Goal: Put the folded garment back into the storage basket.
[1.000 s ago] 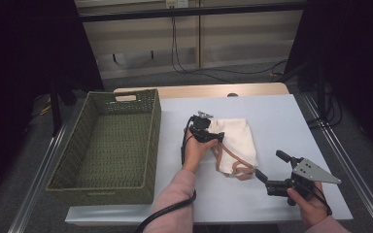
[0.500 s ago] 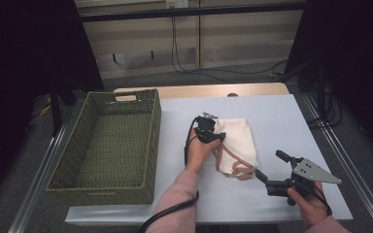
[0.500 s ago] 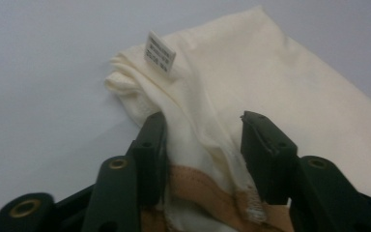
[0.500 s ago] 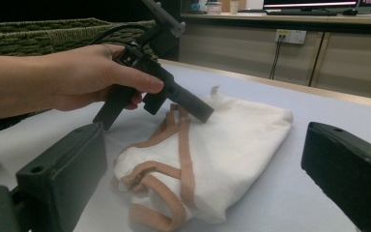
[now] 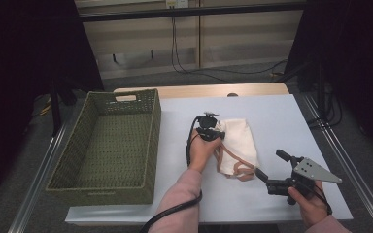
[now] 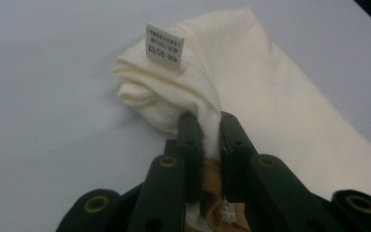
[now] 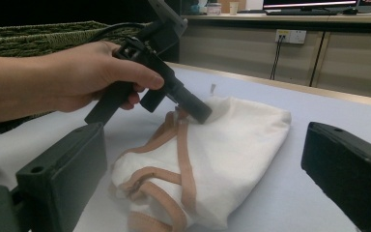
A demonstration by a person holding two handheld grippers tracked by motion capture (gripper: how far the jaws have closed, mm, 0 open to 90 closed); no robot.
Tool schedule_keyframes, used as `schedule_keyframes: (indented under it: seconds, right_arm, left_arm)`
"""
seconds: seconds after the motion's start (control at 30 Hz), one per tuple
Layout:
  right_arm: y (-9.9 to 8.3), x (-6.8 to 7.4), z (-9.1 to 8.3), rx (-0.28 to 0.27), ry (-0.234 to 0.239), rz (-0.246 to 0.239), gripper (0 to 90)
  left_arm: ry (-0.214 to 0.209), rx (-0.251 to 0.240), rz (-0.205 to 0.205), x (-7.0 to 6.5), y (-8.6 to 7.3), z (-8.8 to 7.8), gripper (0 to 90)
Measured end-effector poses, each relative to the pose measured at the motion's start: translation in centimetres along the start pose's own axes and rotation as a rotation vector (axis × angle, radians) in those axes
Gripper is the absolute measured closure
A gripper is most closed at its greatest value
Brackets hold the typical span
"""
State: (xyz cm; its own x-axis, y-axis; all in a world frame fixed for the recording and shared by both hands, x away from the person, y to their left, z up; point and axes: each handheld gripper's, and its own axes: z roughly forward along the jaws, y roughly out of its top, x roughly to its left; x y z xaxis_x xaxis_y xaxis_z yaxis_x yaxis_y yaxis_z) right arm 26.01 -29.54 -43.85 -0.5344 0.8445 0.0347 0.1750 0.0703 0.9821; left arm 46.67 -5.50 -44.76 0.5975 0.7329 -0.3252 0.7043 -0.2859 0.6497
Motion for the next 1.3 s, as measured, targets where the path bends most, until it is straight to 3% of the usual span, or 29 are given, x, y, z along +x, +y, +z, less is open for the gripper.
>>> schedule_keyframes:
  seconds: [0.7, 0.83, 1.3]
  right_arm:
    - [0.0, 0.2, 0.1, 0.002, -0.001, -0.009, 1.9]
    - [0.0, 0.3, 0.1, -0.004, 0.003, -0.006, 1.9]
    - [0.0, 0.3, 0.1, -0.007, 0.011, -0.014, 1.9]
  left_arm:
    - [-0.018, -0.006, -0.041, 1.2, 2.6, -6.8, 82.3]
    - [-0.01, 0.007, -0.018, 0.9, 3.5, -8.2, 82.3]
    - [-0.009, 0.012, -0.013, 0.8, 5.3, -11.7, 82.4]
